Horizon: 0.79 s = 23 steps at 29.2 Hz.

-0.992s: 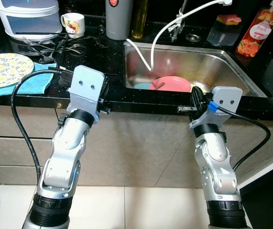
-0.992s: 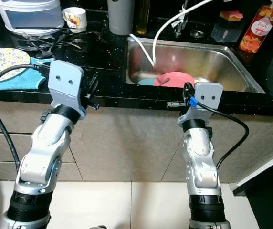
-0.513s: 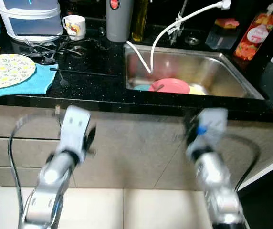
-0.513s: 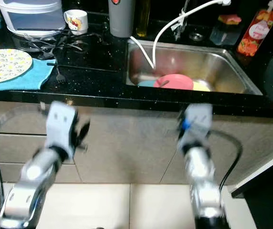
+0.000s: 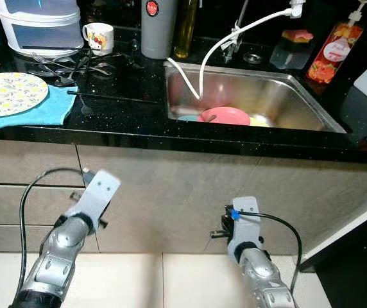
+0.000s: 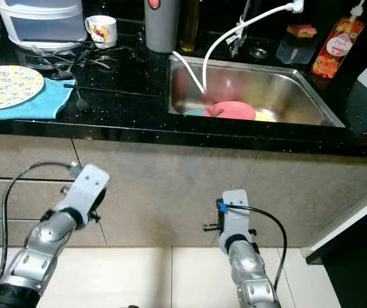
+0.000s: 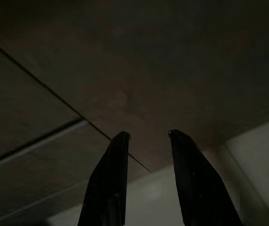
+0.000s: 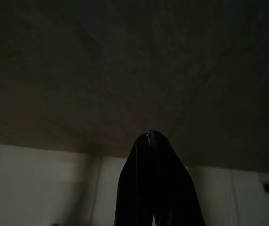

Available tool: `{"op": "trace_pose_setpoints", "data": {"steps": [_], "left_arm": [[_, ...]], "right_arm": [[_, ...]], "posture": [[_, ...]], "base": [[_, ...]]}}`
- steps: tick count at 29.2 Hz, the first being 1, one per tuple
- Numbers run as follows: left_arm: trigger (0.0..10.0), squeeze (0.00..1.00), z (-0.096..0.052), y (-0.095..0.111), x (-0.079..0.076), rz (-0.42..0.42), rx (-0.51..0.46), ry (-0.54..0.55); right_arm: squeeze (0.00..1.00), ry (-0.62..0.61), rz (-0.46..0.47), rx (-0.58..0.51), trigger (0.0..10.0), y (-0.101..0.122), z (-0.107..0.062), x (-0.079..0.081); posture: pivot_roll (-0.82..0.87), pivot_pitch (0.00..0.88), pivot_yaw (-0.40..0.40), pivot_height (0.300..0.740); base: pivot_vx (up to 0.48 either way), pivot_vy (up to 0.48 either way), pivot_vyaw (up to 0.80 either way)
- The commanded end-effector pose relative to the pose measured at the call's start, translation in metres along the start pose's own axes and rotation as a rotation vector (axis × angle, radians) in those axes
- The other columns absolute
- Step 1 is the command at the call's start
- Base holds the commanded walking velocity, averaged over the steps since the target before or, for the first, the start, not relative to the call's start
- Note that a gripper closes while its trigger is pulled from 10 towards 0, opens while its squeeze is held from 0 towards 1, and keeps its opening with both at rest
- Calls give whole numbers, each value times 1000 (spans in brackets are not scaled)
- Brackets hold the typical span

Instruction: Kitchen organization

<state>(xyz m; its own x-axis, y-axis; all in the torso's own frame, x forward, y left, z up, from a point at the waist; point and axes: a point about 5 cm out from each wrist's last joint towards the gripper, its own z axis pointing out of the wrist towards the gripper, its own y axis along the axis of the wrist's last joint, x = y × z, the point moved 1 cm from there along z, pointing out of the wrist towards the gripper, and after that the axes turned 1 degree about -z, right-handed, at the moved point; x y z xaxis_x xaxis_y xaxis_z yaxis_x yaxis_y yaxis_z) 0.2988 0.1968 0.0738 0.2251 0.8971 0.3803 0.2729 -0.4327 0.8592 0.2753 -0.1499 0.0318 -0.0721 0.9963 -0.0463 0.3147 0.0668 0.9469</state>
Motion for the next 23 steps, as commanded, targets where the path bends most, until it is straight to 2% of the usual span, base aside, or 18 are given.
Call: {"op": "trace_pose_setpoints", "data": {"steps": [1,3,6,8,9,12,14,16,17,20,22,23], "left_arm": [[10000,0,3,8,-5,1,-28,-31],[10000,0,3,10,-4,3,-37,-33],[10000,0,7,22,-6,-62,-76,-58],[10000,0,9,29,-8,-65,-109,-63],[10000,0,12,39,-11,-61,-167,-65],[10000,0,15,66,-22,22,-342,-94],[10000,0,14,73,-26,103,-396,-106],[10000,0,15,72,-31,210,-400,-127],[10000,0,15,72,-31,210,-400,-127],[10000,0,10,64,-33,313,-381,-140],[10000,0,6,61,-29,342,-390,-113],[10000,0,5,61,-26,327,-393,-88]], "right_arm": [[0,-14,3,17,10000,-7,-2,-3],[0,-14,4,6,10000,-5,-2,-3],[0,-36,-10,-47,10000,7,2,-8],[0,-44,-9,-63,10000,10,3,-10],[0,-58,-7,-87,10000,16,5,-12],[0,-94,-1,-167,10000,33,8,-17],[0,-102,-10,-197,10000,37,8,-18],[0,-90,-46,-210,10000,36,8,-16],[0,-90,-46,-210,10000,36,8,-16],[0,-49,-89,-225,10000,35,4,-6],[0,-25,-99,-246,10000,36,0,-1],[0,-19,-94,-251,10000,36,-2,1]], "posture": [[193,60,-119,740],[191,61,-119,740],[187,63,-118,740],[185,63,-118,740],[182,63,-117,740],[169,65,-117,740],[172,67,-118,740],[173,69,-118,740],[173,69,-118,740],[168,72,-114,740],[173,74,-117,740],[183,73,-121,740]], "base": [[0,0,0],[0,0,0],[0,0,0],[0,0,0],[0,0,0],[0,0,0],[0,0,0],[0,0,0],[0,0,0],[0,0,0],[0,0,0],[0,0,0]]}}
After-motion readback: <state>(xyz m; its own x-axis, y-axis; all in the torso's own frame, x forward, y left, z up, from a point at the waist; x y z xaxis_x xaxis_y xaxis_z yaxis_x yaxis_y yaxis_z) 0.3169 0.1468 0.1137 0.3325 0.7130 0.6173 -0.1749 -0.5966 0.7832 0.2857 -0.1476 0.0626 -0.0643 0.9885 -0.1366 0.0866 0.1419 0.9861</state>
